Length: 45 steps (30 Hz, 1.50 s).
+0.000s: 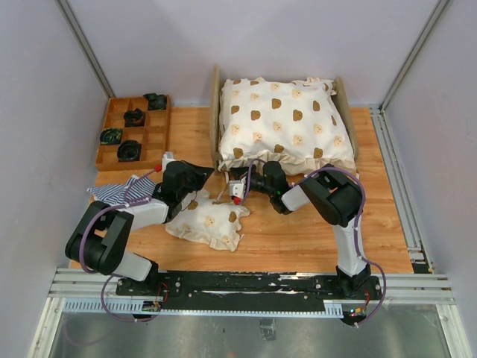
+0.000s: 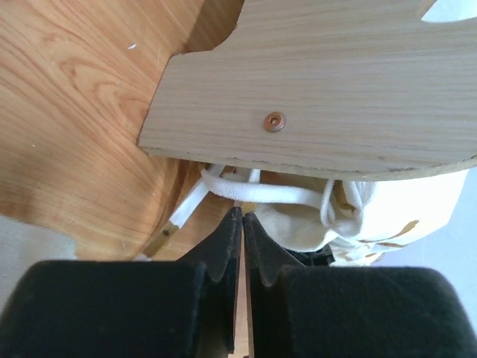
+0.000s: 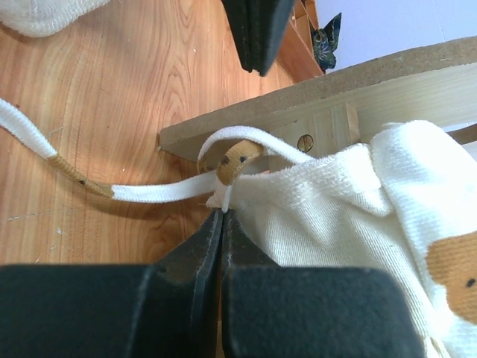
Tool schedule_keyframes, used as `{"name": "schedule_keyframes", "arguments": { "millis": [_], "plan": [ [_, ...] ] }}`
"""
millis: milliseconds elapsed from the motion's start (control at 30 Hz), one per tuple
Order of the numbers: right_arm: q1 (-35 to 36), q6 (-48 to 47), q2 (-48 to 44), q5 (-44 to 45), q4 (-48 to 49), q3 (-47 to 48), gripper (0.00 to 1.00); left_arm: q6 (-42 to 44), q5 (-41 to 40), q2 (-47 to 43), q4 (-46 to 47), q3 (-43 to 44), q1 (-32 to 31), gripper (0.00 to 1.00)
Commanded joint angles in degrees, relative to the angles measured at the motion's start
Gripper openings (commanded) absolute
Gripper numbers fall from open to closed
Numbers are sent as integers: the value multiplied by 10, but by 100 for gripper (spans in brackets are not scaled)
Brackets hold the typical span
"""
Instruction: Set up the pet bed
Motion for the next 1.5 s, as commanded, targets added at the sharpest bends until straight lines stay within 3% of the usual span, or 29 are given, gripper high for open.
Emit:
{"name": "schedule_keyframes", "arguments": {
  "millis": [0, 67, 133, 900, 1467],
  "plan": [
    [8, -21, -13, -10, 3, 9, 0, 16, -15, -5, 14, 14, 2, 19],
    [10, -19, -12, -8, 6, 9, 0, 28, -9, 6, 14, 35, 2, 29],
    [9, -17, -11, -7, 7, 9, 0, 42, -9, 20, 14, 56, 2, 32],
    [5, -20, -8, -5, 14, 3, 0, 12, 18, 115, 34, 94, -6, 39],
    [-15, 19, -14, 37, 54, -21, 0, 0, 43, 115, 37, 82, -21, 42]
  ]
}}
